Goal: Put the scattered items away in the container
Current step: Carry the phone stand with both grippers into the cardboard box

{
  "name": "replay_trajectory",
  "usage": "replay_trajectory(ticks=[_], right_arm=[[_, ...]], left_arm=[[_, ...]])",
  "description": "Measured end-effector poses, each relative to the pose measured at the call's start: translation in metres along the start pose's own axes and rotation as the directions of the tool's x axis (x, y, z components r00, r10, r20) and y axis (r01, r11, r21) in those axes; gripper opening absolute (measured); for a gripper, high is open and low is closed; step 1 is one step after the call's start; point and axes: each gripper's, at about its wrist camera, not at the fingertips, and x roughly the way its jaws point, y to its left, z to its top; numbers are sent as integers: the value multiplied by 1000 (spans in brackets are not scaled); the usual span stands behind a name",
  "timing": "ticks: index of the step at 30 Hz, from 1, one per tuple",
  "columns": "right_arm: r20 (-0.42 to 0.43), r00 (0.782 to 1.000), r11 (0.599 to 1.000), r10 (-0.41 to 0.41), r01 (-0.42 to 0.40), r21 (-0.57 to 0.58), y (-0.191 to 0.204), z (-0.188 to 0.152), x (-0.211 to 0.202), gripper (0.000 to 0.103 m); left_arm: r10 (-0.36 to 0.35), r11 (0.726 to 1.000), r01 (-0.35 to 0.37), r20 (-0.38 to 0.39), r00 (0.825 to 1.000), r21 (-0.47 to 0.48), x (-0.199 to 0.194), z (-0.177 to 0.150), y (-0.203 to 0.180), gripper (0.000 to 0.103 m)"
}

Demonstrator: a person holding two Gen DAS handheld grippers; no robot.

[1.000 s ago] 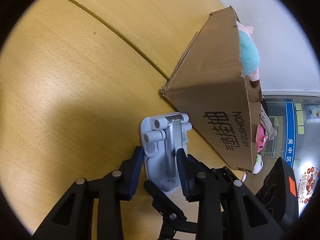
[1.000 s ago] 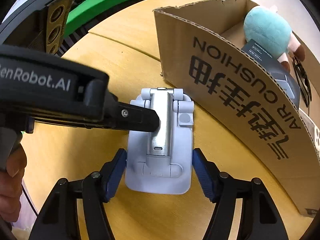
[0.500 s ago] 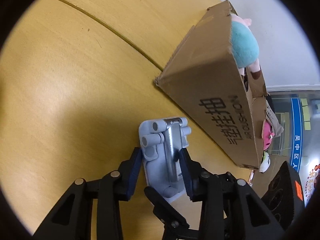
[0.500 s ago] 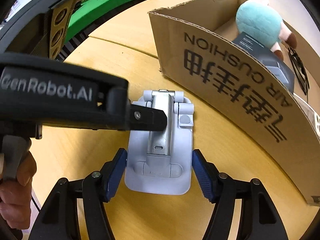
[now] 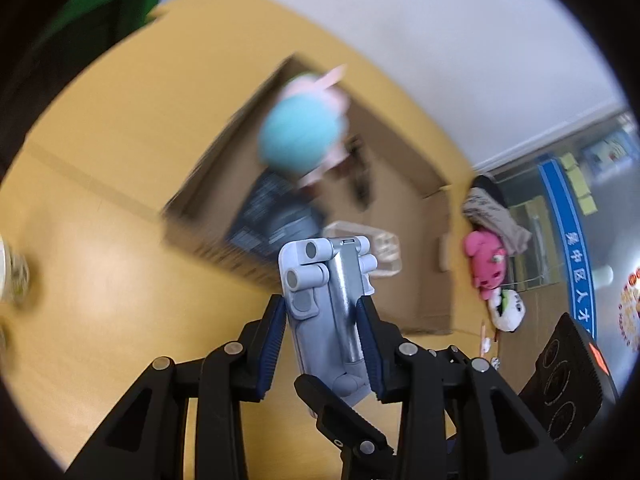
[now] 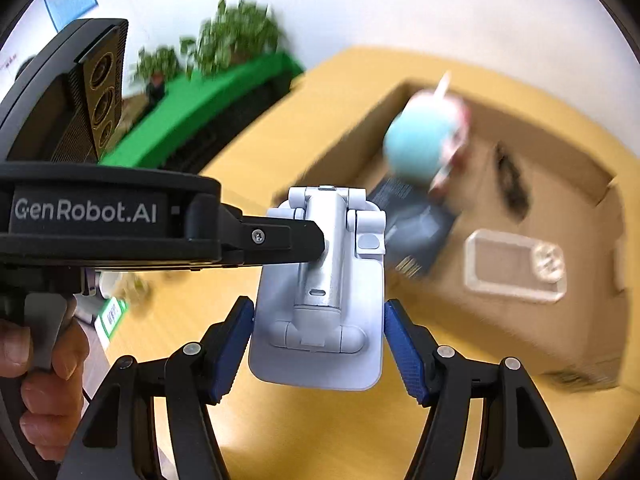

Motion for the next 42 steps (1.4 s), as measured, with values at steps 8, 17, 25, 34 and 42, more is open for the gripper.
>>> replay_trajectory(ticks=[8, 17, 25, 34, 42], right_arm=[[221, 967, 991, -123, 109, 74, -64, 88, -103, 71], [319, 912, 957, -259, 197, 213, -143, 148, -149, 71], [274, 918, 937, -287, 210, 281, -188, 181, -125, 71], [166, 938, 905, -303, 229, 359, -260, 204, -60, 71], [40, 959, 878, -281, 241, 414, -305, 181, 12, 71]], left_arm=[[-101, 965, 84, 57, 993, 249, -19, 53, -134, 35], [-163, 895, 138, 23, 986, 424, 16, 117, -233, 35], [-167, 887, 169, -43, 985, 429, 78, 166, -235, 35], [-147, 881, 206, -168, 975, 425, 179, 207, -229, 35], [-81, 898, 200, -301, 950, 391, 271, 198, -195, 35]])
